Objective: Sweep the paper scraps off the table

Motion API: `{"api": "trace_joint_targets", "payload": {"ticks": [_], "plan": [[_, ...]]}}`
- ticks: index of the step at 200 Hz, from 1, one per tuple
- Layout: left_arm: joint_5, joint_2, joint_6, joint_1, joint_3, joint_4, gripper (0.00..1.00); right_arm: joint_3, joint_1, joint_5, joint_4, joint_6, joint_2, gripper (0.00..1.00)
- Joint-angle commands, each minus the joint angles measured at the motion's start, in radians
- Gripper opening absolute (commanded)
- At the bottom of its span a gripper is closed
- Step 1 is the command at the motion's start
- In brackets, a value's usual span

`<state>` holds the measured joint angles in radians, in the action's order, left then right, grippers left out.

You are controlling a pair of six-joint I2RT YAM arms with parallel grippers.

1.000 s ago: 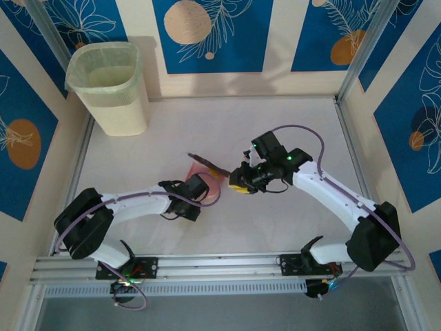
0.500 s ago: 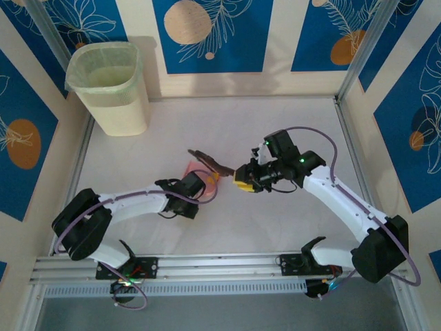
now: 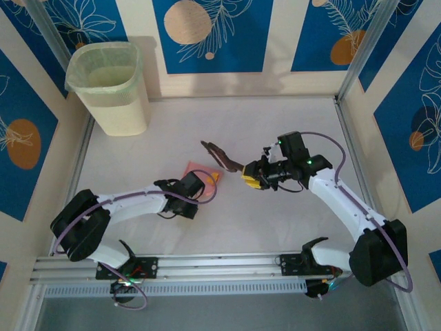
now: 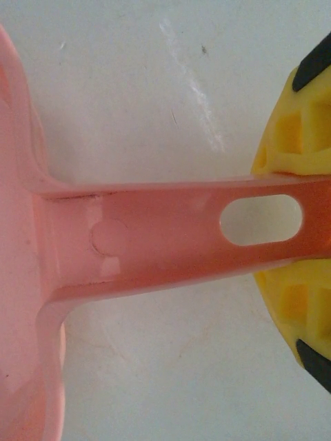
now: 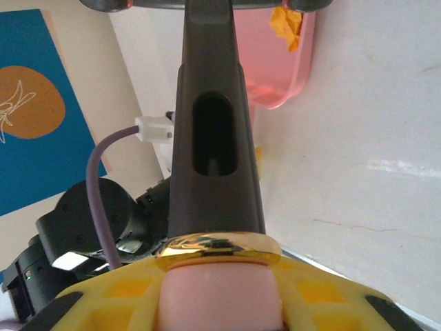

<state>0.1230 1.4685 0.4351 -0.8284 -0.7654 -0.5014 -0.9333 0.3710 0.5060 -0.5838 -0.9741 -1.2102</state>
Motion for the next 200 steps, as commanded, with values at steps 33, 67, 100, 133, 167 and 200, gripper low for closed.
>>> {"api": "trace_joint_targets", "payload": {"ticks": [33, 67, 100, 133, 167, 200], "plan": [[-0.005, -0.013, -0.010, 0.012, 0.015, -0.026, 0.00, -0.014, 0.040, 0.084, -0.033, 0.064, -0.029, 0.00], [0.003, -0.013, -0.011, 0.012, 0.015, -0.028, 0.00, -0.028, 0.063, 0.089, -0.065, 0.106, 0.004, 0.00], [-0.004, -0.024, -0.020, 0.012, 0.020, -0.016, 0.00, -0.048, 0.055, 0.075, -0.133, 0.172, 0.034, 0.00], [-0.012, -0.057, -0.026, 0.012, 0.034, 0.011, 0.00, -0.045, 0.046, 0.005, -0.160, 0.223, 0.096, 0.00], [-0.002, -0.084, -0.031, 0.011, 0.045, 0.028, 0.00, -0.007, 0.012, -0.228, -0.223, 0.268, 0.172, 0.00], [-0.013, -0.110, -0.023, 0.012, 0.052, 0.045, 0.00, 0.120, -0.045, -0.240, -0.113, 0.231, 0.332, 0.00]]}}
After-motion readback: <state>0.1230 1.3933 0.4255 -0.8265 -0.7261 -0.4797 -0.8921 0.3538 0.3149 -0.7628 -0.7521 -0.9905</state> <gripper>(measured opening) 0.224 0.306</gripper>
